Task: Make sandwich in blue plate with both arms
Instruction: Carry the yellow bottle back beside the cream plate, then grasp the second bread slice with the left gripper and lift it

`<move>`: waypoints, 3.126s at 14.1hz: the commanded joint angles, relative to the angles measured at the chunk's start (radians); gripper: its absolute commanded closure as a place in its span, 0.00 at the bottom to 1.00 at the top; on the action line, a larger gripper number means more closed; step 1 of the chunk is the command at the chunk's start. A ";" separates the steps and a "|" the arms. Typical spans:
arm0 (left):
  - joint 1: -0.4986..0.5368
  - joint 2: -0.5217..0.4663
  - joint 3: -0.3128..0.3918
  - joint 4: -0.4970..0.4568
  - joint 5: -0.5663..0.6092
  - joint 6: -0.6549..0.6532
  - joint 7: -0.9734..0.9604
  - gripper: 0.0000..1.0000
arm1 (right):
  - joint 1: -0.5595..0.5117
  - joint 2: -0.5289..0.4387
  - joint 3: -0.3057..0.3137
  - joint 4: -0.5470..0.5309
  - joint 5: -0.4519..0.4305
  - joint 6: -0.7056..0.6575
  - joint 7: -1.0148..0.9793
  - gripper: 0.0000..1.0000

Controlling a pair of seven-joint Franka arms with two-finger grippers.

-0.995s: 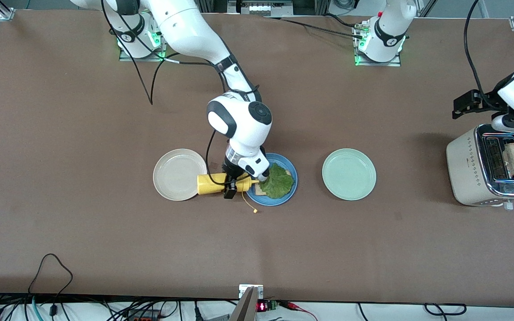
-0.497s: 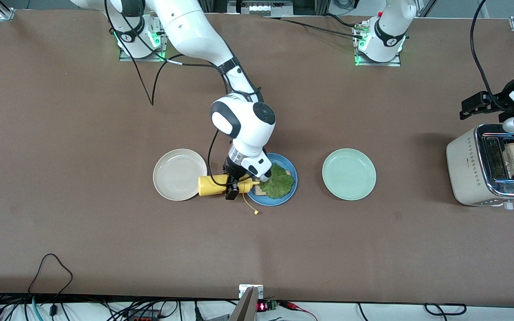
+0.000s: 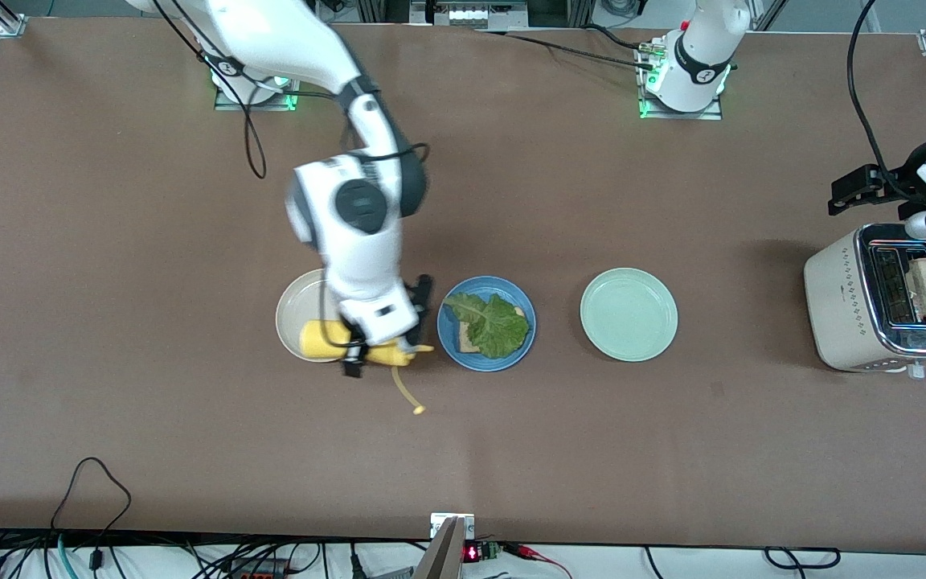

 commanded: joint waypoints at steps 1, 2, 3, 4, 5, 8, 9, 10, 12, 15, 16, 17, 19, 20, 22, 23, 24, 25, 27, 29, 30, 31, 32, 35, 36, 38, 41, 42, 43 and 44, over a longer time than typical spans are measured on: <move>0.013 -0.003 0.001 0.016 -0.005 -0.028 -0.009 0.00 | -0.221 -0.188 0.144 -0.195 0.126 0.016 -0.125 1.00; 0.013 -0.003 0.001 0.019 -0.005 -0.027 -0.009 0.00 | -0.287 -0.219 0.175 -0.217 0.152 0.017 -0.180 1.00; 0.013 -0.003 -0.001 0.019 -0.005 -0.027 -0.010 0.00 | -0.355 -0.243 0.202 -0.235 0.178 0.017 -0.250 1.00; 0.013 -0.002 0.001 0.021 -0.007 -0.019 -0.012 0.00 | -0.427 -0.268 0.230 -0.260 0.221 0.017 -0.335 1.00; 0.019 -0.002 0.002 0.021 -0.007 -0.019 -0.012 0.00 | -0.491 -0.288 0.248 -0.284 0.272 0.017 -0.401 1.00; 0.097 0.040 0.007 0.021 0.069 -0.007 0.037 0.00 | -0.723 -0.322 0.337 -0.366 0.462 0.007 -0.658 1.00; 0.134 0.055 0.006 0.019 0.106 0.039 0.075 0.00 | -0.791 -0.328 0.362 -0.401 0.520 0.007 -0.723 1.00; 0.156 0.067 0.007 0.013 0.108 0.088 0.123 0.00 | -0.849 -0.330 0.379 -0.432 0.586 0.003 -0.806 1.00; 0.238 0.113 0.006 0.016 0.105 0.138 0.207 0.00 | -0.937 -0.325 0.397 -0.497 0.697 0.003 -0.971 1.00; 0.323 0.201 0.004 0.013 0.091 0.237 0.337 0.00 | -1.026 -0.316 0.401 -0.620 0.916 -0.055 -1.185 1.00; 0.346 0.224 0.005 0.013 0.056 0.258 0.382 0.01 | -1.055 -0.305 0.401 -0.654 0.979 -0.095 -1.249 1.00; 0.364 0.241 0.006 0.010 0.036 0.269 0.416 0.06 | -1.084 -0.290 0.401 -0.675 1.020 -0.123 -1.300 1.00; 0.398 0.291 0.004 0.007 0.018 0.303 0.459 0.18 | -1.153 -0.245 0.402 -0.693 1.059 -0.212 -1.362 1.00; 0.409 0.313 0.004 0.004 0.018 0.342 0.494 0.21 | -1.188 -0.230 0.407 -0.694 1.065 -0.232 -1.371 1.00; 0.431 0.343 0.004 -0.001 0.018 0.402 0.549 0.28 | -1.272 -0.201 0.455 -0.694 1.065 -0.232 -1.408 1.00; 0.440 0.351 0.002 -0.001 0.016 0.404 0.554 0.35 | -1.306 -0.184 0.479 -0.694 1.065 -0.234 -1.434 1.00; 0.440 0.353 0.002 -0.004 0.015 0.395 0.553 0.66 | -1.334 -0.158 0.491 -0.694 1.065 -0.234 -1.469 1.00; 0.440 0.357 0.002 -0.002 0.015 0.395 0.551 0.81 | -1.339 -0.155 0.493 -0.696 1.065 -0.234 -1.478 1.00; 0.440 0.357 0.001 0.001 0.016 0.389 0.547 0.97 | -1.366 -0.141 0.494 -0.703 1.065 -0.235 -1.481 1.00; 0.440 0.331 -0.007 0.014 0.019 0.384 0.551 0.99 | -1.386 -0.121 0.496 -0.702 1.065 -0.235 -1.483 1.00; 0.437 0.307 -0.011 0.018 0.019 0.370 0.550 0.99 | -1.399 -0.110 0.497 -0.702 1.065 -0.235 -1.483 1.00; 0.432 0.270 -0.022 0.019 0.021 0.335 0.545 0.99 | -1.403 -0.109 0.505 -0.702 1.067 -0.235 -1.484 1.00; 0.431 0.241 -0.042 0.021 0.022 0.303 0.539 0.99 | -1.412 -0.106 0.514 -0.699 1.065 -0.234 -1.494 1.00; 0.429 0.181 -0.143 0.115 0.030 0.126 0.514 0.99 | -1.420 -0.101 0.528 -0.697 1.067 -0.234 -1.504 1.00; 0.429 0.182 -0.180 0.172 0.028 0.028 0.511 0.99 | -1.420 -0.103 0.528 -0.697 1.067 -0.235 -1.503 0.68; 0.428 0.182 -0.266 0.205 0.012 -0.129 0.510 0.99 | -1.422 -0.110 0.528 -0.699 1.065 -0.238 -1.494 0.00; 0.420 0.204 -0.472 0.199 0.012 -0.192 0.444 0.99 | -1.432 -0.133 0.528 -0.699 1.046 -0.246 -1.481 0.00; 0.411 0.233 -0.544 0.196 0.010 -0.200 0.383 0.99 | -1.445 -0.139 0.528 -0.699 1.023 -0.246 -1.480 0.00; 0.400 0.263 -0.595 0.192 -0.023 -0.202 0.287 0.99 | -1.464 -0.142 0.528 -0.696 0.989 -0.246 -1.478 0.00; 0.391 0.299 -0.631 0.189 -0.104 -0.199 0.182 0.99 | -1.478 -0.152 0.528 -0.691 0.963 -0.246 -1.478 0.00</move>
